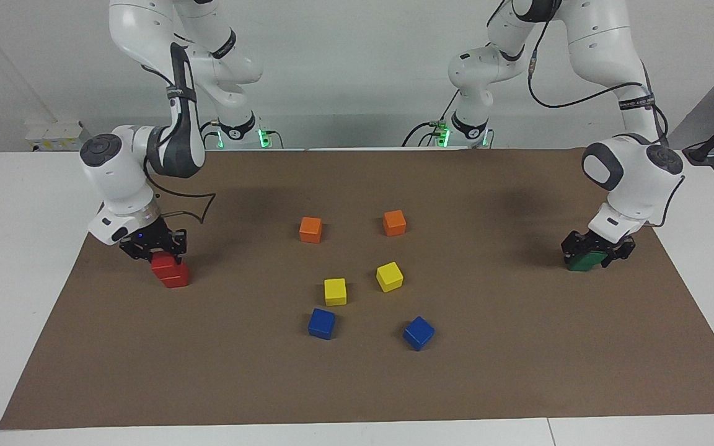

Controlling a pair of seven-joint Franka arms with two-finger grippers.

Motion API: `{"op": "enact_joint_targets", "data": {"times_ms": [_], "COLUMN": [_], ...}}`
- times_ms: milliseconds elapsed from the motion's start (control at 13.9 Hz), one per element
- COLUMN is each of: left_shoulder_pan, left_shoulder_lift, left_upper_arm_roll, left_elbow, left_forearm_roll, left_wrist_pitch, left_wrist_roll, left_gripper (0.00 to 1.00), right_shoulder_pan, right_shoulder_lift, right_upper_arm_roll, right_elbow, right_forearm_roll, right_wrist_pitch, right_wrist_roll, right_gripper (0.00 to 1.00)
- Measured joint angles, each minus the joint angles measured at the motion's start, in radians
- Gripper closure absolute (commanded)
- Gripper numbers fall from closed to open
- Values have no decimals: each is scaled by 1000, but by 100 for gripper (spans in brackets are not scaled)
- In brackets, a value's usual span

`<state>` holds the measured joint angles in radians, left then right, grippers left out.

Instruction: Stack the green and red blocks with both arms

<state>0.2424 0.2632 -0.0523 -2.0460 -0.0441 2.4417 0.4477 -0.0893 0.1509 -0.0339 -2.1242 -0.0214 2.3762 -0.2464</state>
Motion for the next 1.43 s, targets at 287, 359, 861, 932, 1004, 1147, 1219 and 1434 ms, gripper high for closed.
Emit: {"op": "enact_joint_targets", "data": {"times_ms": [287,359,861,932,1004,1147,1219,1434], "left_shoulder_pan": [0,0,0,0,0,0,0,-2], "left_shoulder_lift": [0,0,-19,-35,-56,-102,-124,-189], "left_upper_arm_roll": [0,0,1,1,1,1,0,-4], "left_elbow": [51,84,266,283,292,297,297,298], "left_forearm_roll": [0,0,0,0,0,0,0,0], "left_wrist_pitch": [-70,-115,-365,-389,-414,-455,-470,-529], "left_wrist_roll": [0,0,0,-2,-9,-51,-80,-149], "left_gripper": [0,0,0,0,0,0,0,0], "right_shoulder_pan": [5,6,7,7,7,7,7,7], "right_shoulder_lift": [0,0,0,0,0,0,0,0], "right_upper_arm_roll": [1,2,3,3,3,3,3,3], "right_elbow": [0,0,-1,-1,-1,-1,-1,-1], "right_forearm_roll": [0,0,0,0,0,0,0,0], "right_wrist_pitch": [0,0,1,1,1,1,1,1], "right_wrist_roll": [0,2,8,8,8,8,8,8], "right_gripper": [81,70,56,56,56,56,56,56]}}
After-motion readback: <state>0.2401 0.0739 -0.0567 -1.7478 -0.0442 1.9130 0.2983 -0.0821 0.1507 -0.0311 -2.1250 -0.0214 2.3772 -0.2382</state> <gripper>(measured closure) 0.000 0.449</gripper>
